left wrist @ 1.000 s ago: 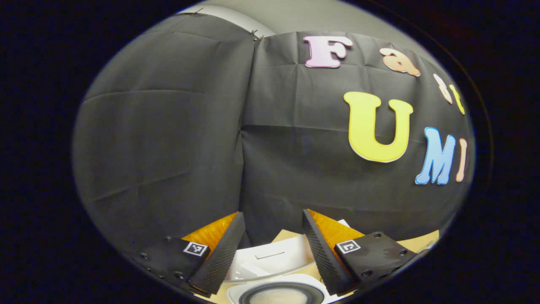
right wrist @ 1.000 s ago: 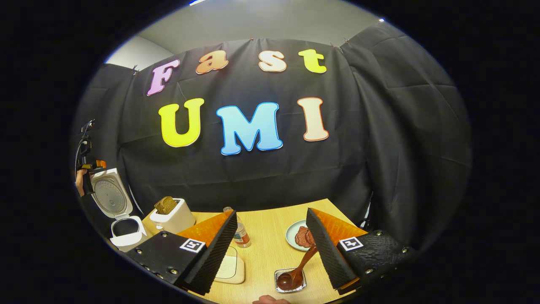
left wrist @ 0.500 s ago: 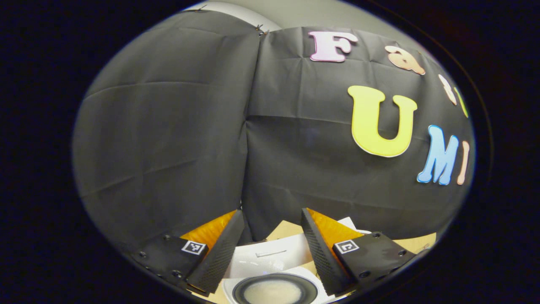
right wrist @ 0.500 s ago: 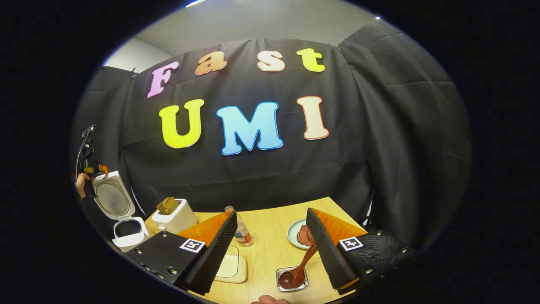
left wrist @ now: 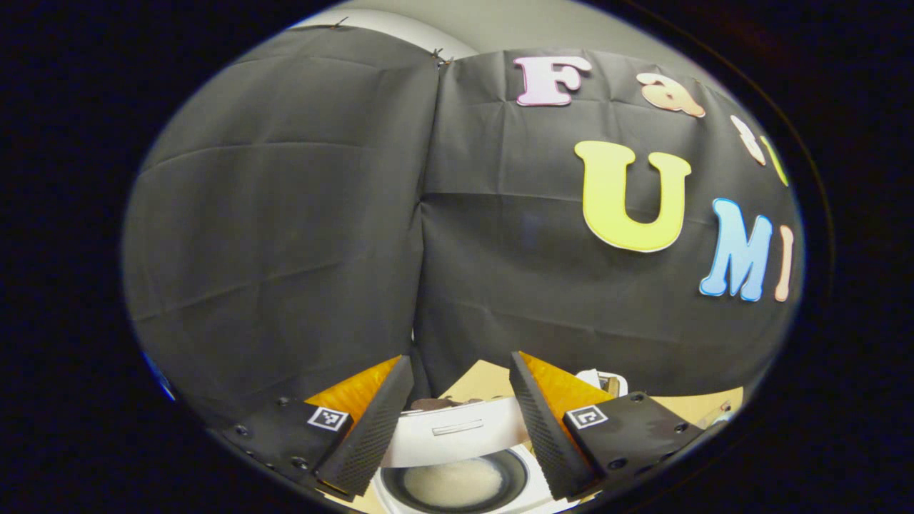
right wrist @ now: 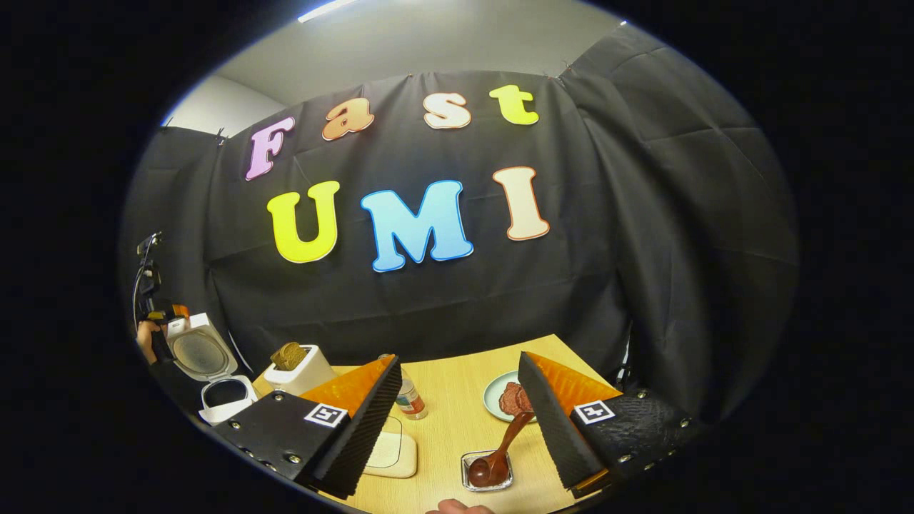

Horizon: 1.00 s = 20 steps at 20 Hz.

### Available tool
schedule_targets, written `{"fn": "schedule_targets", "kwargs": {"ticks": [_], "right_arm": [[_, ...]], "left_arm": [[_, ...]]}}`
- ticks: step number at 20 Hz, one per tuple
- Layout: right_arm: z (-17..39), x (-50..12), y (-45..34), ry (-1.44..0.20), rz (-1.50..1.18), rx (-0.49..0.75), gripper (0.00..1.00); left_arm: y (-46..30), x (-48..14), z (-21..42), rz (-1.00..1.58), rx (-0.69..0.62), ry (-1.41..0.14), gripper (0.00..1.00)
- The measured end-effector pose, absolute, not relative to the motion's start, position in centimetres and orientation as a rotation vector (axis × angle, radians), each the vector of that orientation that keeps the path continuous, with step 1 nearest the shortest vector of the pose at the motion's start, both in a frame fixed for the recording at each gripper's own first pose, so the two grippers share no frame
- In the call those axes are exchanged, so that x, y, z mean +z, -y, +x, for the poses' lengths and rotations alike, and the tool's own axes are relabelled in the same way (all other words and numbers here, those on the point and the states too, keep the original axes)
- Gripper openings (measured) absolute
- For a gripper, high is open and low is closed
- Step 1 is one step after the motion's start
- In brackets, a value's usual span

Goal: Close the left gripper, press the button to open the rice cooker; take a wooden spoon from the chopstick holder with the right hand, scoop a spoonful of rice and pour it into the rice cooker, then put the wooden spoon back into the chopstick holder.

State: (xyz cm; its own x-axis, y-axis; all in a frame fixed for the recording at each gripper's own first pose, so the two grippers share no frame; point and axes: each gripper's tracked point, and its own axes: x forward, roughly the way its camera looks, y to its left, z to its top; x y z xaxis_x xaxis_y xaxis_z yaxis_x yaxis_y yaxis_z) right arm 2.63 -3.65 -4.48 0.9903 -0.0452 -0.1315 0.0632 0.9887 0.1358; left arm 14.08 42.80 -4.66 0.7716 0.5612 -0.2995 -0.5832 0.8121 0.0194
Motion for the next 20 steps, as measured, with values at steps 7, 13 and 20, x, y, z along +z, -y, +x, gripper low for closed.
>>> {"fn": "schedule_targets", "kwargs": {"ticks": [7,13,20], "right_arm": [[2.0,-1.7,3.8,-0.05,0.128,-0.02,0.99],[1.6,-1.9,4.1,-0.064,0.122,-0.02,0.99],[0.3,-2.2,4.7,-0.075,0.101,-0.039,0.99]], "left_arm": [[-38.9,-7.6,10.6,-0.072,0.609,-0.297,0.95],[-36.2,-10.6,8.4,-0.069,0.591,-0.326,0.94],[-35.4,-17.4,6.3,-0.087,0.565,-0.433,0.95]]}}
